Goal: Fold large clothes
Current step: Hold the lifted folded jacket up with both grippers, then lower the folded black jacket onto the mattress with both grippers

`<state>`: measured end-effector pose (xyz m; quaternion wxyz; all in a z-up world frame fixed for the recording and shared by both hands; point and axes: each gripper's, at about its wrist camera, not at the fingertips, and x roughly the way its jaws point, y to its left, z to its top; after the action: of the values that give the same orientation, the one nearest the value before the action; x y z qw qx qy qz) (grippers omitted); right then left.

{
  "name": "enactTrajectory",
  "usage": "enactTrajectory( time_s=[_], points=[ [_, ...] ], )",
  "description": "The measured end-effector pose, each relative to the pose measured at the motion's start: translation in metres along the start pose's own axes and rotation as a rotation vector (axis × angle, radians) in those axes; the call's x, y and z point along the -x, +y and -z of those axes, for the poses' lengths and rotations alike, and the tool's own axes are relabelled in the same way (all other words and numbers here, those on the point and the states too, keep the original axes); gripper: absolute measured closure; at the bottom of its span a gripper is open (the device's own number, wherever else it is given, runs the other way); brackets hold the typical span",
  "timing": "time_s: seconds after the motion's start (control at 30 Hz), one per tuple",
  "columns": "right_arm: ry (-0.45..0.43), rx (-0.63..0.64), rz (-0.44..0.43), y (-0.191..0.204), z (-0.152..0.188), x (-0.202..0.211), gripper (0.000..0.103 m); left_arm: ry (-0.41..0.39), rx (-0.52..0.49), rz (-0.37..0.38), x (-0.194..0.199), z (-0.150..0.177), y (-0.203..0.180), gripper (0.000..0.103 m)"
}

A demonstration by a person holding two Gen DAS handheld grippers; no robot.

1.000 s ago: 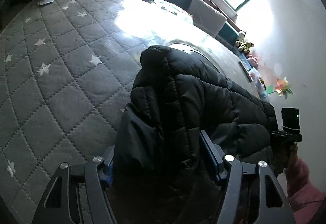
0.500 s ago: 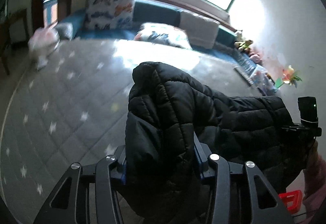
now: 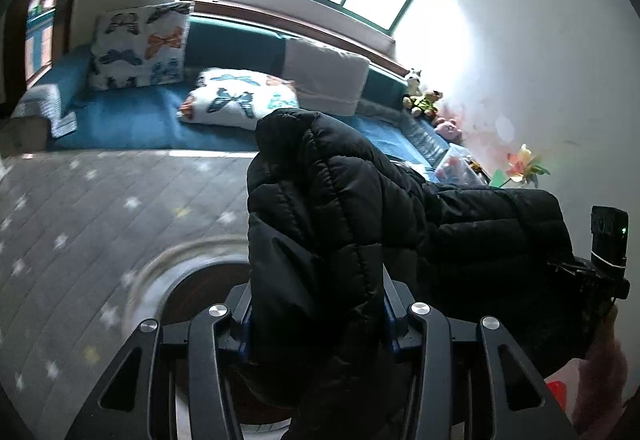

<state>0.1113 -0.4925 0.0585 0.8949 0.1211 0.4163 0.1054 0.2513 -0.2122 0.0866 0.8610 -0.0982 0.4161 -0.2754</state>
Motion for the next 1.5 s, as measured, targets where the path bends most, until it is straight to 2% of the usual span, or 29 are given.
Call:
enactTrajectory(
  time_s=[0.2, 0.33, 0.43, 0.53, 0.67, 0.7, 0.77, 0.83, 0.93, 1.07, 1.23, 1.3, 1.37, 1.5],
  points=[
    [0.011, -0.073, 0.034, -0.048, -0.004, -0.016, 0.057, 0.056, 0.019, 0.032, -0.081, -0.038, -0.018, 0.054],
    [0.054, -0.124, 0.036, -0.072, 0.002, -0.042, 0.057, 0.102, 0.006, 0.005, -0.126, -0.041, -0.022, 0.054],
    [0.071, -0.17, 0.024, -0.093, 0.008, -0.056, 0.056, 0.116, 0.003, -0.014, -0.143, -0.032, -0.011, 0.054],
    [0.079, -0.21, 0.013, -0.109, 0.012, -0.062, 0.05, 0.128, 0.01, -0.023, -0.158, -0.026, 0.005, 0.052],
    [0.116, -0.242, 0.037, -0.119, 0.019, -0.07, 0.037, 0.142, 0.019, -0.053, -0.171, -0.012, 0.03, 0.045],
    [0.133, -0.253, 0.053, -0.122, 0.022, -0.074, 0.034, 0.148, 0.019, -0.075, -0.175, -0.009, 0.036, 0.039],
    [0.166, -0.254, 0.087, -0.125, 0.026, -0.078, 0.029, 0.167, 0.019, -0.128, -0.183, 0.0, 0.048, 0.037],
    [0.182, -0.248, 0.114, -0.126, 0.03, -0.079, 0.028, 0.188, 0.006, -0.169, -0.193, 0.007, 0.055, 0.034],
    [0.184, -0.235, 0.152, -0.121, 0.027, -0.072, 0.026, 0.209, 0.004, -0.205, -0.196, 0.015, 0.064, 0.034],
    [0.194, -0.201, 0.256, -0.11, 0.026, -0.063, 0.026, 0.197, -0.02, -0.233, -0.185, 0.02, 0.064, 0.033],
    [0.151, -0.151, 0.414, -0.088, 0.03, -0.04, 0.026, 0.113, -0.091, -0.285, -0.154, 0.024, 0.041, 0.033],
    [0.108, -0.135, 0.468, -0.078, 0.033, -0.028, 0.026, 0.083, -0.119, -0.306, -0.141, 0.027, 0.03, 0.032],
    [0.071, -0.12, 0.461, -0.07, 0.035, -0.022, 0.026, 0.051, -0.148, -0.321, -0.132, 0.031, 0.02, 0.032],
    [-0.009, -0.076, 0.374, -0.046, 0.047, -0.017, 0.026, -0.021, -0.213, -0.328, -0.113, 0.046, -0.007, 0.032]
  ],
)
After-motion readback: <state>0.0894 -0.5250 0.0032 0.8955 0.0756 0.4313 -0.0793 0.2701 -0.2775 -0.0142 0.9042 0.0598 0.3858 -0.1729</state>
